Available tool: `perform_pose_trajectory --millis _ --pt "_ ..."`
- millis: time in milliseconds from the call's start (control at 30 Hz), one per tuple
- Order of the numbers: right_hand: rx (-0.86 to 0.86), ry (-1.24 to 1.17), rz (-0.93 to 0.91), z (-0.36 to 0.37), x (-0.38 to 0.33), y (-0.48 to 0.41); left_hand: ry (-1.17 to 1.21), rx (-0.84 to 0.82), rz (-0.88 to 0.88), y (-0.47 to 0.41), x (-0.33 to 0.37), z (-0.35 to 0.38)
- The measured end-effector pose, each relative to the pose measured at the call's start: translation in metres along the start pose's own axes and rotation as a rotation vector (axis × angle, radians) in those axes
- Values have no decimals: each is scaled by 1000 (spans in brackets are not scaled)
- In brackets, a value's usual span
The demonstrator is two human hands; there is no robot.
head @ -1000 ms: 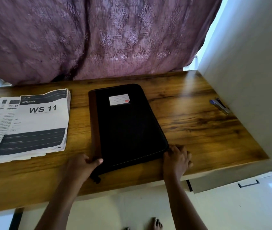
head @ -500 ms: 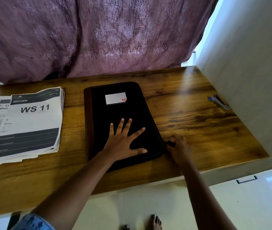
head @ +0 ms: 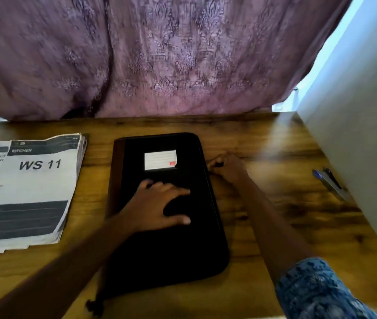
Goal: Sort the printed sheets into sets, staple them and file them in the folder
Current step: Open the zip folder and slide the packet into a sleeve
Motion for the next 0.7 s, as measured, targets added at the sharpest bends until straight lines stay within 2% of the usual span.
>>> perform_pose_trajectory --millis 67,167,267,367,467,533,600,700 --pt "-27 50 -24 3 0 -13 -46 34 -121 -41 -42 -6" --pt "45 41 1 1 6 -15 -116 -65 -283 -69 -82 16" --pt "50 36 10 12 6 -35 -101 -73 -264 -69 -87 30" --pt "39 -45 -62 21 -8 -79 -88 -44 -270 -69 -89 32" --pt "-62 -227 -167 33 -23 -116 17 -1 -269 -70 -97 26" --pt "-158 -245 -240 41 -27 -131 124 158 -348 -55 -128 4" --pt "-234 -232 -285 49 -28 -141 95 265 -482 -23 -170 -11" --pt "-356 -248 -360 58 -41 -150 264 211 -608 13 -193 0"
Point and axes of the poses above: each hand's wrist, its own y-axis away from the middle knuckle, its own z-axis out of the palm, x = y × z, the point moved 10 cm from there along -y, towards the middle knuckle, and after that the axes turned 14 degrees about x, right-handed, at the moved point
